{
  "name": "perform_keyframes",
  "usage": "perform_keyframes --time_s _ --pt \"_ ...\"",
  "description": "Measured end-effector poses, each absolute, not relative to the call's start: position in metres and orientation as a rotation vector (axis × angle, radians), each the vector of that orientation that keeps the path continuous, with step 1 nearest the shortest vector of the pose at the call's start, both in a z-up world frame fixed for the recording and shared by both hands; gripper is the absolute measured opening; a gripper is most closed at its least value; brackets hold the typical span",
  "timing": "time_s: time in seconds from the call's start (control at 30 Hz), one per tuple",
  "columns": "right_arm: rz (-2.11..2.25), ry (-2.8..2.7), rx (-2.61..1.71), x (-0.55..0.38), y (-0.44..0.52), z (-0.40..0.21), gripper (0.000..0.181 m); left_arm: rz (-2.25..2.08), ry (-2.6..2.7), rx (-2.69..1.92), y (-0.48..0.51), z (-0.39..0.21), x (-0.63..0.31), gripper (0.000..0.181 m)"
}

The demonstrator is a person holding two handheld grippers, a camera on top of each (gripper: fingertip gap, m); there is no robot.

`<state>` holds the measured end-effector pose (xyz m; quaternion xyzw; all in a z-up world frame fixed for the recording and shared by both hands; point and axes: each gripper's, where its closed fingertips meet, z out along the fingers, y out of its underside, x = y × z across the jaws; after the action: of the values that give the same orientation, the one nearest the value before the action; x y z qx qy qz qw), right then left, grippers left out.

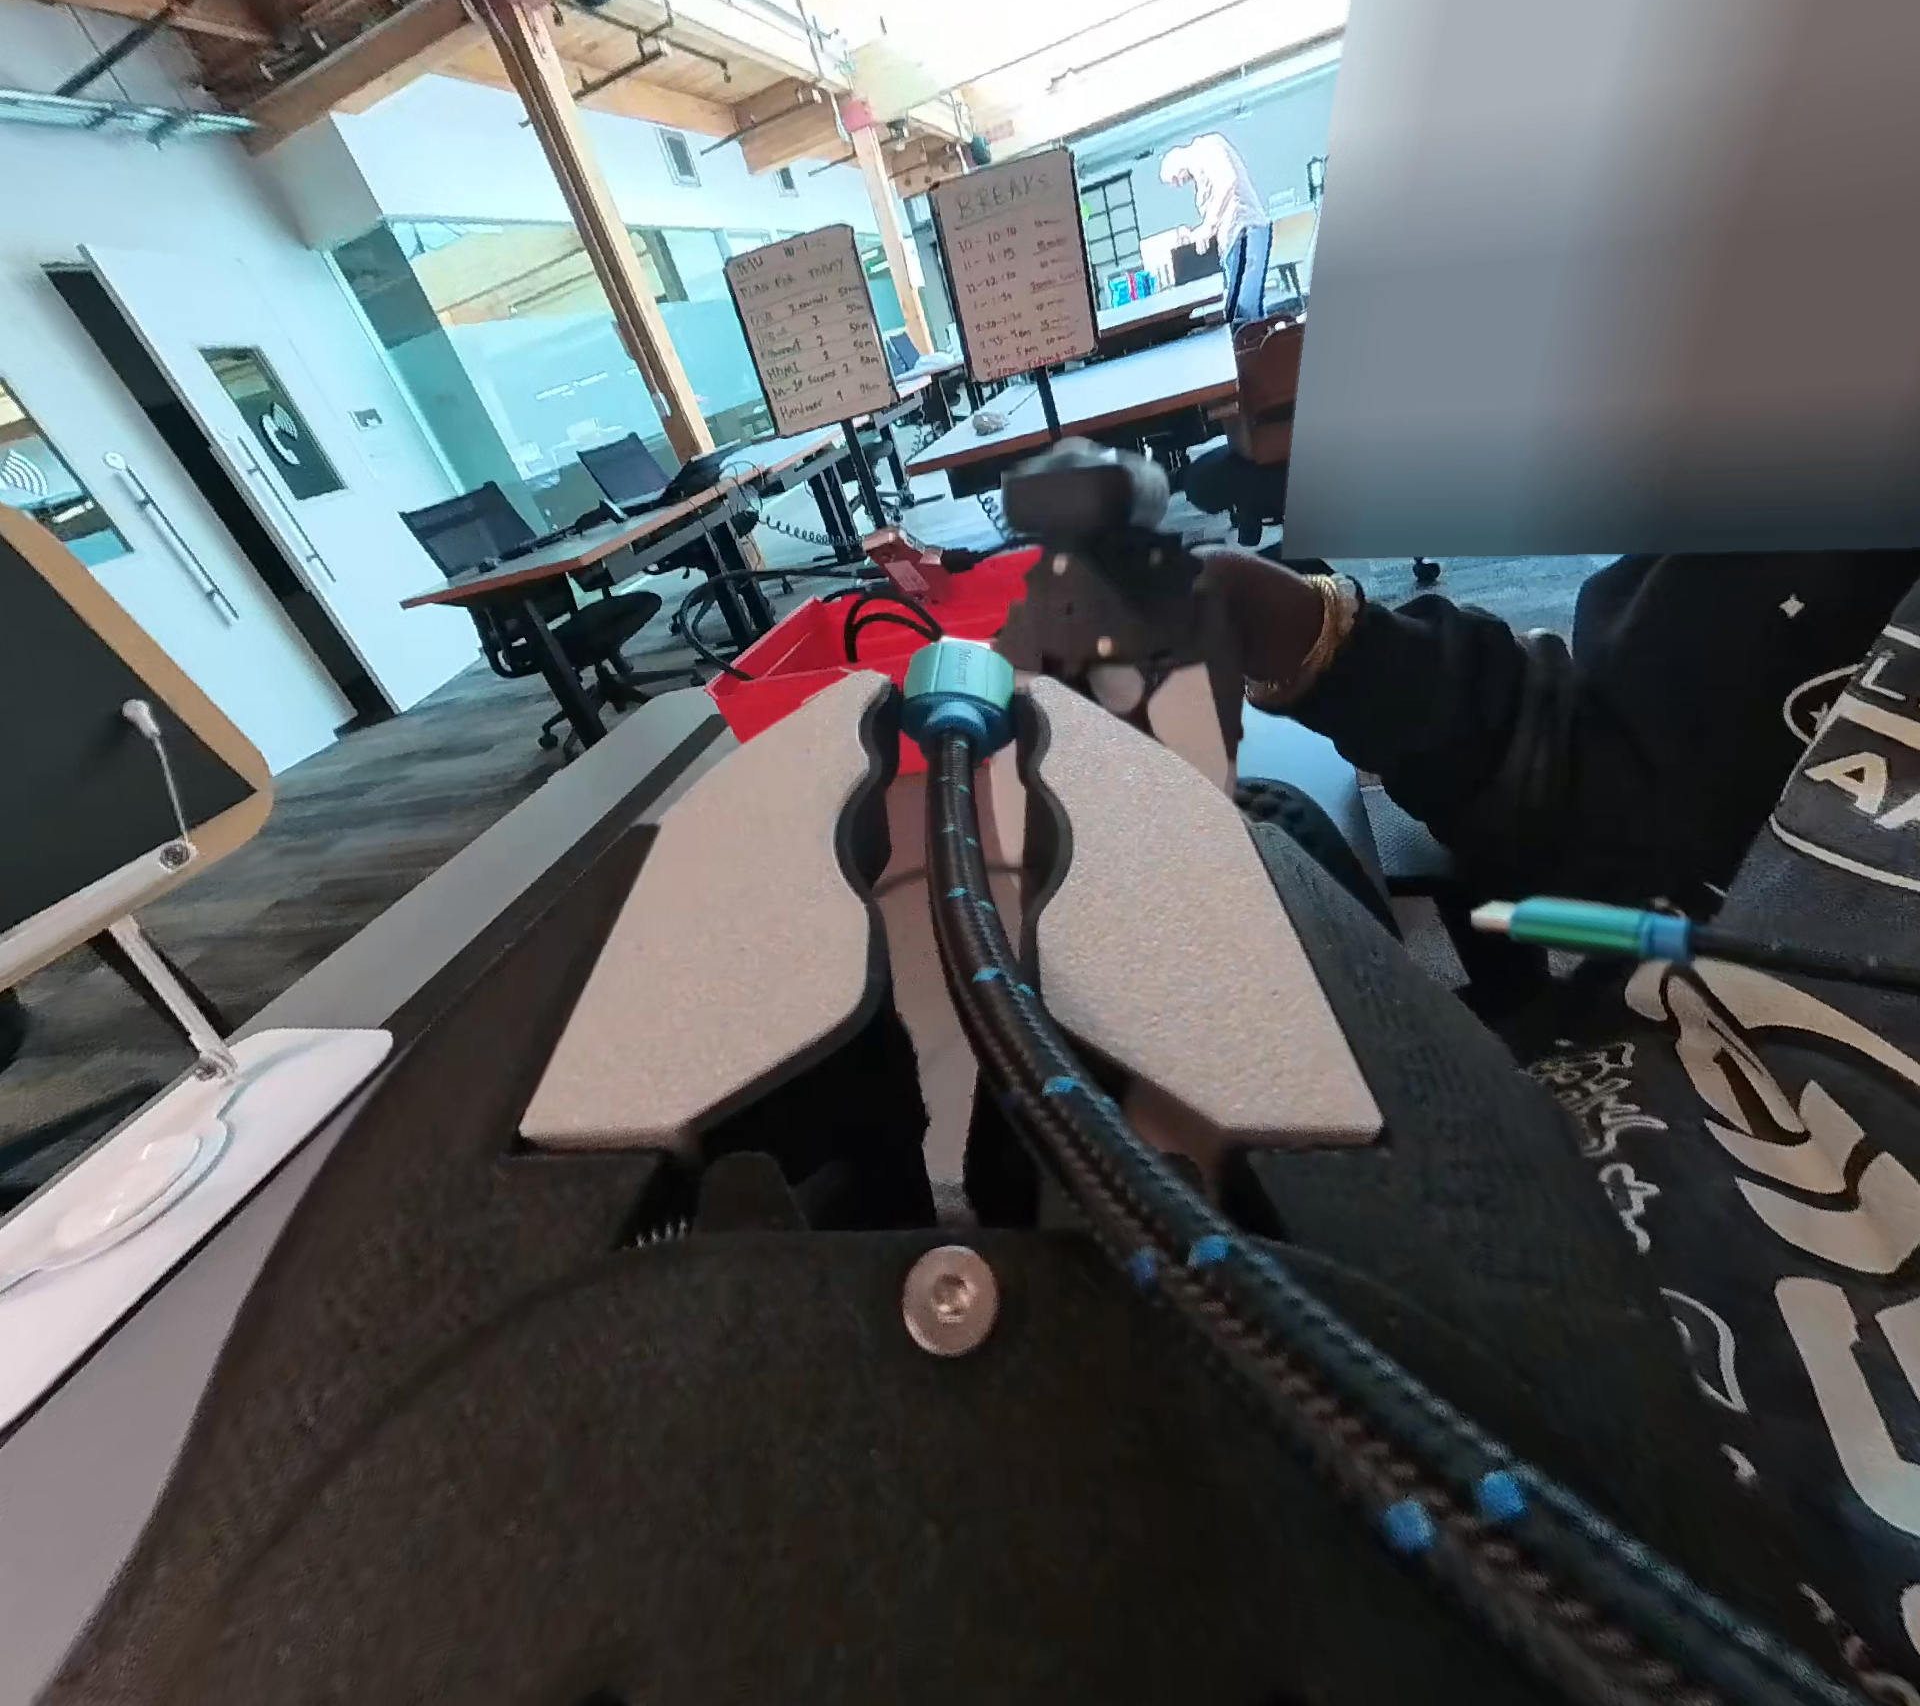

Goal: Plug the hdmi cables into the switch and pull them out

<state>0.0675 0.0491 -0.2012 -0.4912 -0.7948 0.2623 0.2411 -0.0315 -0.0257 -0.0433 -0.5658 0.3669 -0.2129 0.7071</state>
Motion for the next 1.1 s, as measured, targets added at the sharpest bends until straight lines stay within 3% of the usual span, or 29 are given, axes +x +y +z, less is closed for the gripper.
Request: perform_keyframes --time_s 0.37,1.1 --pt "0.897 -1.831 -0.808 0.061 0.013 -0.102 0.072 -0.517 0.922 -1.344 -0.037 -0.055 0.008 0.020" --pt "0.709 -1.859 -0.800 0.051 0.000 -0.108 0.072 -0.343 1.129 -1.386 -0.034 -0.089 0.037 0.020"
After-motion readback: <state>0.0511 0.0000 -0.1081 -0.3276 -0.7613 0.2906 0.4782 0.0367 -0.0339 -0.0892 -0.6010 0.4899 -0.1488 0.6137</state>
